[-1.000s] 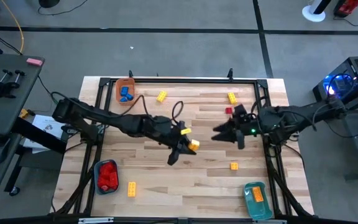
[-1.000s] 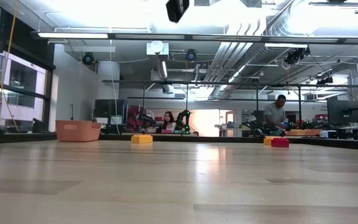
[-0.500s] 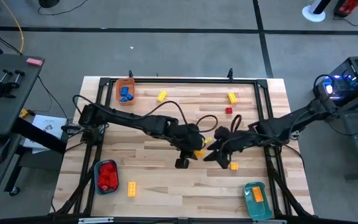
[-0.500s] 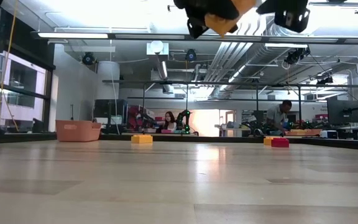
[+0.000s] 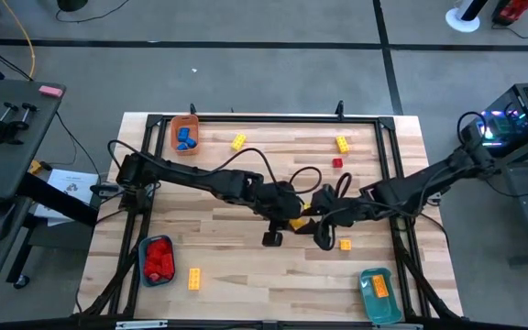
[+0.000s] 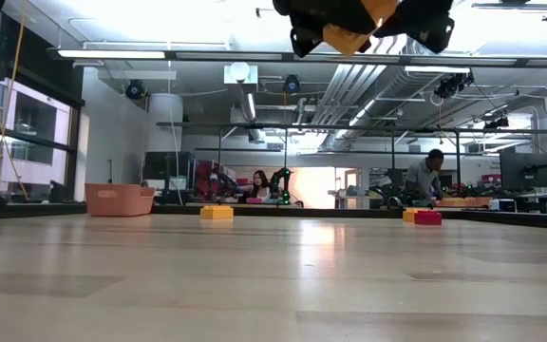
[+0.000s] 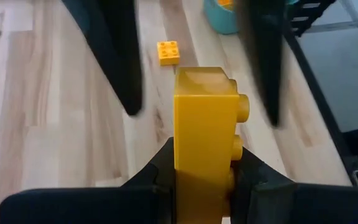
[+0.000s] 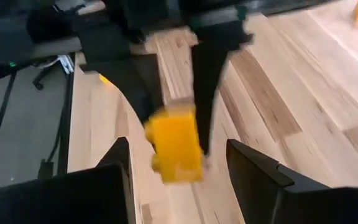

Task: Sort blocks
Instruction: Put the yellow game piece into the right blue bin

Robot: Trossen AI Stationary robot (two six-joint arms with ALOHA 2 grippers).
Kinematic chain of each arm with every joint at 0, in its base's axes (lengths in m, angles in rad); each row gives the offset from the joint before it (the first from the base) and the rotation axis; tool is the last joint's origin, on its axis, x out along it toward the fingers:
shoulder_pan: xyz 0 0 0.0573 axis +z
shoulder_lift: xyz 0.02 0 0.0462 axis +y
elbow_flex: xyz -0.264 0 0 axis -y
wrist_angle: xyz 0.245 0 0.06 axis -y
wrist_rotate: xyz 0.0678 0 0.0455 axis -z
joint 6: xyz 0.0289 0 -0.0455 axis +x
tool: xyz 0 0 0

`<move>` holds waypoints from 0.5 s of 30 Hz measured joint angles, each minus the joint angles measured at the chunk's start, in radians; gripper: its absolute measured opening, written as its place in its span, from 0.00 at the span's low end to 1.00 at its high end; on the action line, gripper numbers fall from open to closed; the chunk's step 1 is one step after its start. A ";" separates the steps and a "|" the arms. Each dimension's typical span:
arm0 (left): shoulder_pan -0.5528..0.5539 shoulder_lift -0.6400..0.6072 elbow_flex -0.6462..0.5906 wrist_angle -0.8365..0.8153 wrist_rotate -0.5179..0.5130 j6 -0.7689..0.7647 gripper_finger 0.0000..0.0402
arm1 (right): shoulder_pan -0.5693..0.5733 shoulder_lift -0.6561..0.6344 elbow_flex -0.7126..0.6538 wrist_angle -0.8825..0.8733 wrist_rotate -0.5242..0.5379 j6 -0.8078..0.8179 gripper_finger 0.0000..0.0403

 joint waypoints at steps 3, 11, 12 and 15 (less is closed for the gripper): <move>0.000 0.000 0.000 0.004 -0.009 0.000 0.13 | -0.001 0.018 0.000 0.027 0.000 -0.016 0.36; -0.005 0.000 0.000 0.002 -0.005 -0.006 0.13 | -0.003 0.026 0.000 0.029 0.010 -0.017 0.21; -0.007 0.000 0.000 -0.003 -0.001 -0.006 0.13 | -0.003 0.024 0.000 0.034 0.013 -0.017 0.19; -0.010 0.000 0.000 -0.017 0.000 -0.006 0.13 | -0.003 0.023 0.010 0.036 0.010 -0.018 0.12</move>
